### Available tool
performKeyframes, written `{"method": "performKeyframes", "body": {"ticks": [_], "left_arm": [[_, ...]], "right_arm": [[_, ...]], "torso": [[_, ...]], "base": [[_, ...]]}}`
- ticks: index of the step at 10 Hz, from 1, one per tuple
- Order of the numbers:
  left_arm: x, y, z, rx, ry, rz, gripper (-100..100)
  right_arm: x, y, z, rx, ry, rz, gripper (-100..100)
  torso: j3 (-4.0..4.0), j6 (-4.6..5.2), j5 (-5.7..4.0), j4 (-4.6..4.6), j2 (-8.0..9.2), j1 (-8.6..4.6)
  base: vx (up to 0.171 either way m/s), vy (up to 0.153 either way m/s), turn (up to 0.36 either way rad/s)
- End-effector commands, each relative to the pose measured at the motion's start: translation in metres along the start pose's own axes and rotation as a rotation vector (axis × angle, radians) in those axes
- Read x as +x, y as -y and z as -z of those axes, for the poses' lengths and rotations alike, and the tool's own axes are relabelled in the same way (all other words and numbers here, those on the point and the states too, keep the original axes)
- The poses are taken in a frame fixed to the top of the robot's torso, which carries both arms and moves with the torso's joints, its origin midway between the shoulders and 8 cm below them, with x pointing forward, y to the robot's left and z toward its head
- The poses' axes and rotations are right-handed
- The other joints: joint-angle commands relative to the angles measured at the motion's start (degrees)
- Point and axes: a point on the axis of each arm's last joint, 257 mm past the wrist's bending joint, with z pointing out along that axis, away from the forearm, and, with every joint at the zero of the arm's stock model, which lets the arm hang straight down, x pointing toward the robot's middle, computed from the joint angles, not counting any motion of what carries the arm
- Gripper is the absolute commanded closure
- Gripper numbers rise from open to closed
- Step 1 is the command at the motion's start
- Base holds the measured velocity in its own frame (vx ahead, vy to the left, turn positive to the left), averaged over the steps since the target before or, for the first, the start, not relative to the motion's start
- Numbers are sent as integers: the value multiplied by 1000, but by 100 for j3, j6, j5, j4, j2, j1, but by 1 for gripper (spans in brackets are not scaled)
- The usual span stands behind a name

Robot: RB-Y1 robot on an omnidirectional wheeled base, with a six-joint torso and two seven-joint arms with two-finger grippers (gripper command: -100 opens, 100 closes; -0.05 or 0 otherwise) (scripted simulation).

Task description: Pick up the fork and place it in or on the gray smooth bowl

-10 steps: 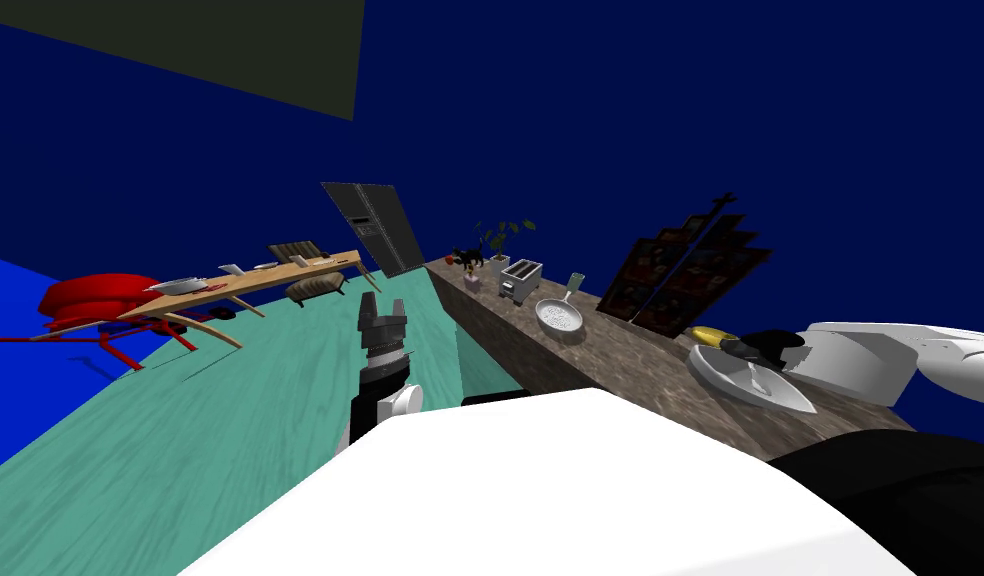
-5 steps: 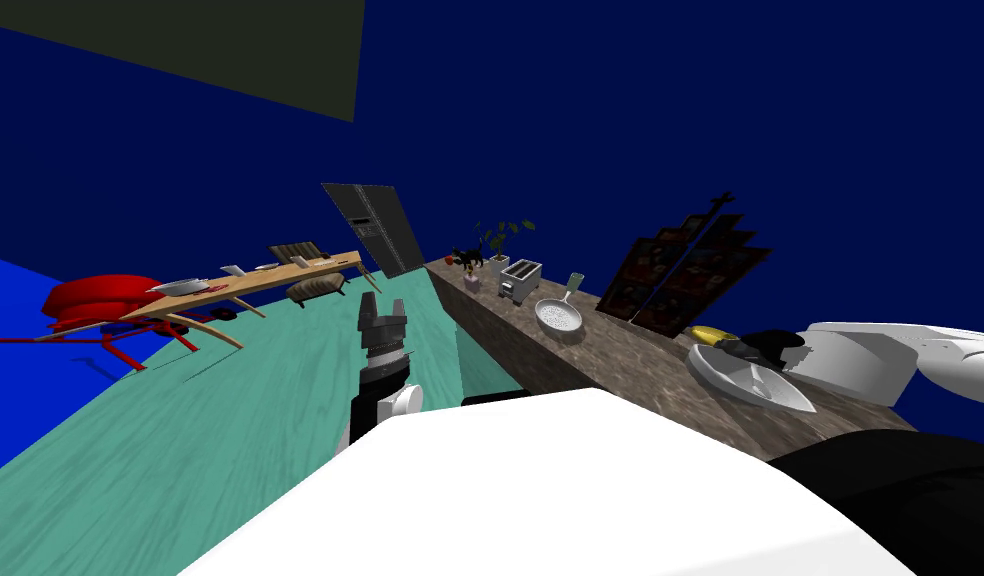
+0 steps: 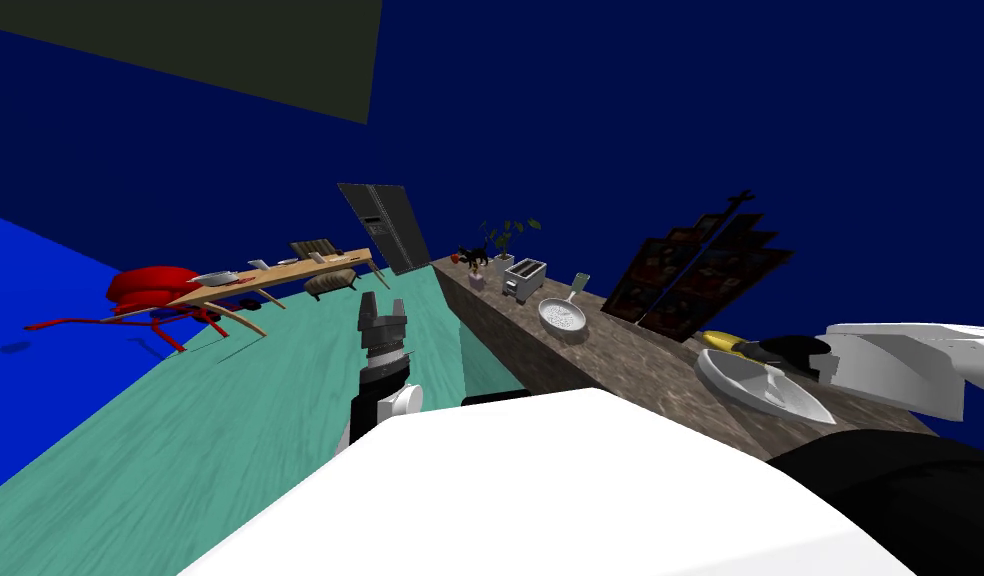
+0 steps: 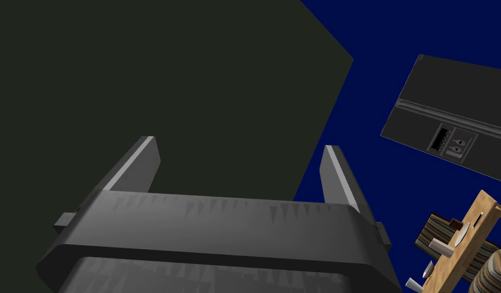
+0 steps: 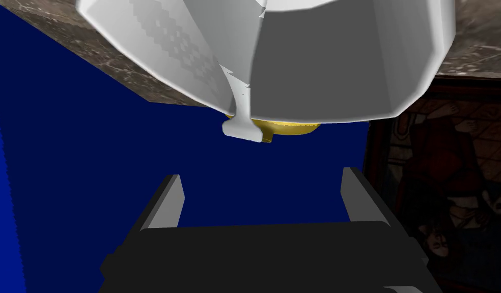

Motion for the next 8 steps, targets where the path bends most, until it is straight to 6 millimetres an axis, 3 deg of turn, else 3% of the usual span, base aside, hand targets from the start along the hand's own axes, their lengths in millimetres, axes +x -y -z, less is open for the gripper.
{"method": "performKeyframes", "body": {"ticks": [1,8], "left_arm": [[0,0,0,0,0,0,0],[0,0,0,0,0,0,0]], "right_arm": [[0,6,2,8,0,7,-100],[-3,20,5,27,3,-78,-100]], "torso": [[0,0,0,0,0,0],[3,9,-3,3,3,-4]], "base": [[-56,-14,143],[-26,-4,39]]}}
